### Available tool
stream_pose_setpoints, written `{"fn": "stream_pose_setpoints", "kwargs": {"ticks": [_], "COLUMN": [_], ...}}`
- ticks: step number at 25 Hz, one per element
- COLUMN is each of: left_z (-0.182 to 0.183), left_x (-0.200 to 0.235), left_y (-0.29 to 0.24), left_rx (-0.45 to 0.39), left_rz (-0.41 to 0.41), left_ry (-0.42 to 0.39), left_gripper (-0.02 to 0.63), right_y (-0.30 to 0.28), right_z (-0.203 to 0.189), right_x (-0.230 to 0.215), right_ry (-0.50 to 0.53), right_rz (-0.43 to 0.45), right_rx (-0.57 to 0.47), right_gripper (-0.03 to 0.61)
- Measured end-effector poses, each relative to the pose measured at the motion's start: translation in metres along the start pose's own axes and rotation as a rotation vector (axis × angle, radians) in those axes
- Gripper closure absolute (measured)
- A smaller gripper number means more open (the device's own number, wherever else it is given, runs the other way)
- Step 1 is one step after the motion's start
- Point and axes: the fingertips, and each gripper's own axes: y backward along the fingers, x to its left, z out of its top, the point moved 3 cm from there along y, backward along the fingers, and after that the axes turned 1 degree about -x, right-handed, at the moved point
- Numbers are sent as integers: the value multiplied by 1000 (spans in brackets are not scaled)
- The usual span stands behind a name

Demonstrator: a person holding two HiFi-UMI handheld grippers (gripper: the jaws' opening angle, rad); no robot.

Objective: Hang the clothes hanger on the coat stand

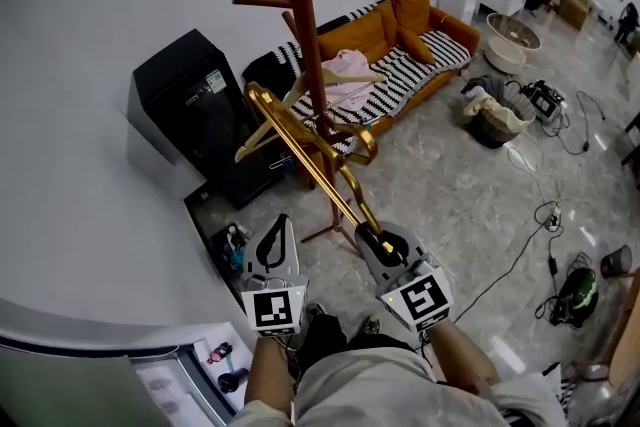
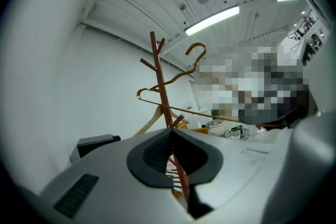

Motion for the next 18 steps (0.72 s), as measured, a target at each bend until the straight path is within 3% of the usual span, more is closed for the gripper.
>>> {"fn": "stream_pose_setpoints", "kwargs": {"ticks": [10, 18], "left_z": [41, 76], "left_x": [41, 68], "left_y": [-56, -97], "left_rx": [-21, -71], "left_rz": [-15, -38], "left_ry": [-253, -514], "left_gripper": [604, 604], "right_y": [-28, -52], "right_z": [17, 28], "right_x": [-18, -28], "right_ry": [39, 76], "right_rz": [0, 26], "right_rx": [13, 57], "right_gripper": [531, 531]}}
